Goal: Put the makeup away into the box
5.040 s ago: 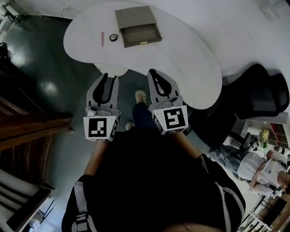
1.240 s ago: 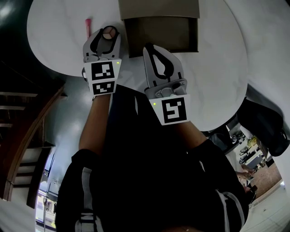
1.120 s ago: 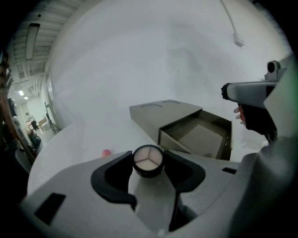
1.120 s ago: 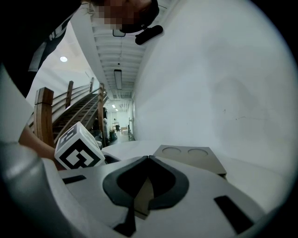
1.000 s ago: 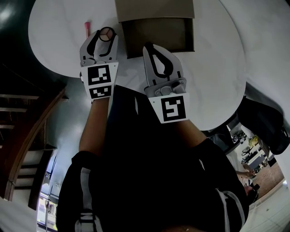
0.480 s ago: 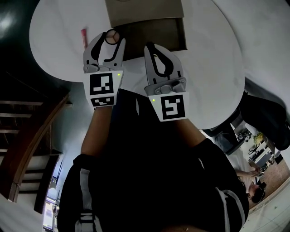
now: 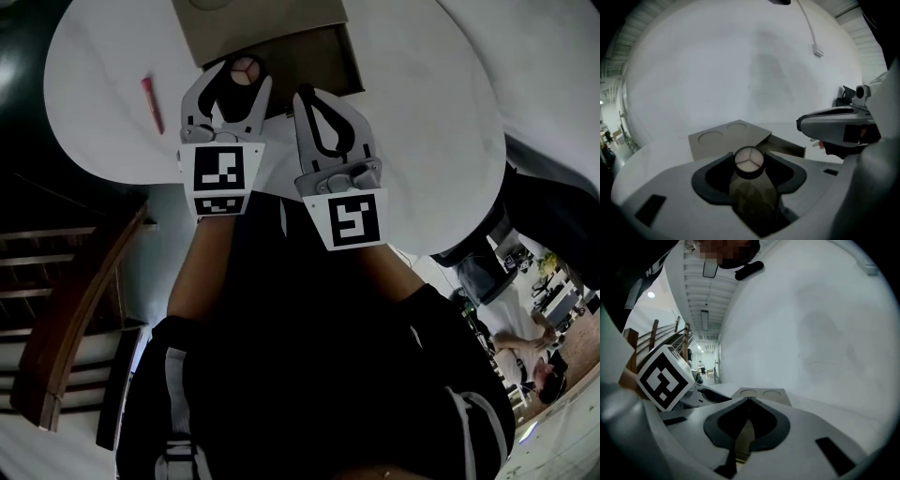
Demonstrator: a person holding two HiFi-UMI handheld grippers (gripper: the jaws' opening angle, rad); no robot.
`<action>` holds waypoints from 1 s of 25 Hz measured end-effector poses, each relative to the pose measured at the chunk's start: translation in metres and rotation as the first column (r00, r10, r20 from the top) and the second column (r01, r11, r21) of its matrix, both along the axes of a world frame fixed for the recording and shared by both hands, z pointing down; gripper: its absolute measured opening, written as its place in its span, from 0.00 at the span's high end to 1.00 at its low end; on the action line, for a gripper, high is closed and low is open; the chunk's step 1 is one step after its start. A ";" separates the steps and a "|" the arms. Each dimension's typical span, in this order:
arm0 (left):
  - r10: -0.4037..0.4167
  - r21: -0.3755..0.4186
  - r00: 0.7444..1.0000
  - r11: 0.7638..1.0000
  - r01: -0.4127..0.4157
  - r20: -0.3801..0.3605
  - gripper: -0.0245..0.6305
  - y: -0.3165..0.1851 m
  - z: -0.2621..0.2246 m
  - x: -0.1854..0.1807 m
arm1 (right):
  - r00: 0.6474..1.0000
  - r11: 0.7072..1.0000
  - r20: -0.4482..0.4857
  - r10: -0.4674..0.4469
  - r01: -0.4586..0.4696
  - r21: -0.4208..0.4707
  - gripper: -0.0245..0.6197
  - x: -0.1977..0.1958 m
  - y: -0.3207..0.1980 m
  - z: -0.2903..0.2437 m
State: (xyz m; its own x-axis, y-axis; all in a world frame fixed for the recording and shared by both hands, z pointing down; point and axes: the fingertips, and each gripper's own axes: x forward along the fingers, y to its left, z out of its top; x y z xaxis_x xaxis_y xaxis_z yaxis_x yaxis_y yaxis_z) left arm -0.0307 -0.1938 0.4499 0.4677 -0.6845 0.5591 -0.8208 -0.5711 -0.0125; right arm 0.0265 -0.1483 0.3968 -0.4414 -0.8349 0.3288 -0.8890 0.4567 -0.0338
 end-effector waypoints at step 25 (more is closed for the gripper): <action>0.266 -0.197 0.957 0.950 -0.242 0.110 0.63 0.006 0.048 0.050 | 0.995 0.995 -0.013 0.096 -0.096 0.015 0.93 0.027 -0.003 -0.005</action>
